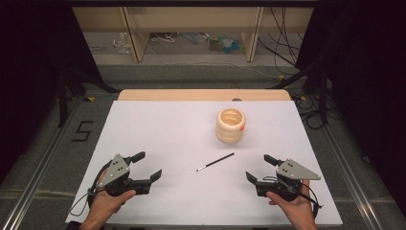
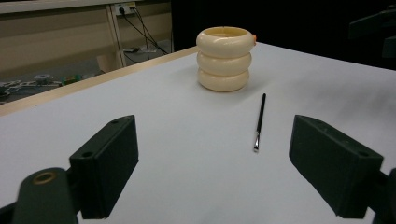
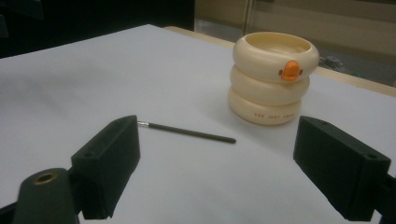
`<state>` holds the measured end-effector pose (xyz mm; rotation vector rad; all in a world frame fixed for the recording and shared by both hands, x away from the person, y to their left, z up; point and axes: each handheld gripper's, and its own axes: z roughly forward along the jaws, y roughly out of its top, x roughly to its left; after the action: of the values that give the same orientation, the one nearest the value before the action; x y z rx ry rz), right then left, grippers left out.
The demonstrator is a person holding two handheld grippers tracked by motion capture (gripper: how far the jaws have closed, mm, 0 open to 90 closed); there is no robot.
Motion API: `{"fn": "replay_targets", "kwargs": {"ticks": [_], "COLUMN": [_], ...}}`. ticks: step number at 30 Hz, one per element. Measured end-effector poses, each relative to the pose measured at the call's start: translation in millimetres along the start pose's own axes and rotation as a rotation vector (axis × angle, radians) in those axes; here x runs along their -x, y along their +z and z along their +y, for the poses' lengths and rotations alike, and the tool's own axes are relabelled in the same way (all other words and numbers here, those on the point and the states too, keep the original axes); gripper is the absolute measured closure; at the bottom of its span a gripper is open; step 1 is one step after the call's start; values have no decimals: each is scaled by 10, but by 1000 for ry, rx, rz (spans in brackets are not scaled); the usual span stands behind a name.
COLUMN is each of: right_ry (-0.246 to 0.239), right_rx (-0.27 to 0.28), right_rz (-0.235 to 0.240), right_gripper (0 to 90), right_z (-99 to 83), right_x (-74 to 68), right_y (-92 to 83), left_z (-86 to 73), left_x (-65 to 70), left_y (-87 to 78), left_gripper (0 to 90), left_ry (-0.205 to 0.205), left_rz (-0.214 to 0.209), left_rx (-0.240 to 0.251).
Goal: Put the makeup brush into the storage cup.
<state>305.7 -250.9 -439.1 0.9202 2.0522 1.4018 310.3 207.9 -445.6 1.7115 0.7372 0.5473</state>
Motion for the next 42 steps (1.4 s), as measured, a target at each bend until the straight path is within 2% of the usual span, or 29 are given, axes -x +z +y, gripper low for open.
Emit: {"fn": "replay_targets", "kwargs": {"ticks": [3,4,5,7,8,11,12,13,14,18,22,26,27,31,33,37,38,39,40,42], "right_ry": [-16,-2,-13,-21,-4,-27,-32,-16,-37,-37,-45,-32,-26,-39,-28,-33,-47,-38,-38,-60], "right_rx": [4,-18,-3,-11,-25,3,-15,-32,-24,-17,-22,-32,-51,-30,-52,-48,-35,-57,-51,-37], "right_rz": [-4,9,-1,5,15,11,12,22,13,8,18,33,49,40,59,60,59,72,71,75], "right_gripper": [158,158,158,158,159,159,160,160,162,170,175,177,178,180,181,181,181,181,181,181], "right_z": [0,-2,-4,-1,-2,-5,0,0,2,9,15,14,17,30,45,76,88,102,110,128], "right_x": [6,-7,-2,0,-16,-10,-11,-23,-12,-2,11,1,-2,8,1,-6,-1,-7,-10,-6], "right_y": [8,7,19,21,18,44,36,32,36,29,36,52,60,87,95,133,153,152,156,190], "left_z": [0,2,3,2,1,2,2,2,3,3,2,0,1,-2,-4,-4,-5,-6,-6,-6], "left_x": [2,6,5,5,5,6,6,6,6,8,8,8,10,8,6,5,4,5,5,4], "left_y": [2,-2,-3,-1,0,-2,-2,-1,-2,-3,-1,2,2,3,6,9,10,9,9,9], "left_gripper": [157,157,157,157,157,157,157,157,157,157,157,157,157,157,157,157,157,157,157,157], "left_ry": [-1,2,5,2,1,2,1,3,5,7,7,8,8,9,9,11,12,13,13,12], "left_rz": [0,3,3,4,4,4,5,5,4,3,3,3,2,3,5,6,7,6,6,7], "left_rx": [-1,-8,-9,-8,-8,-8,-9,-9,-10,-13,-14,-15,-14,-15,-16,-17,-19,-19,-19,-19]}}
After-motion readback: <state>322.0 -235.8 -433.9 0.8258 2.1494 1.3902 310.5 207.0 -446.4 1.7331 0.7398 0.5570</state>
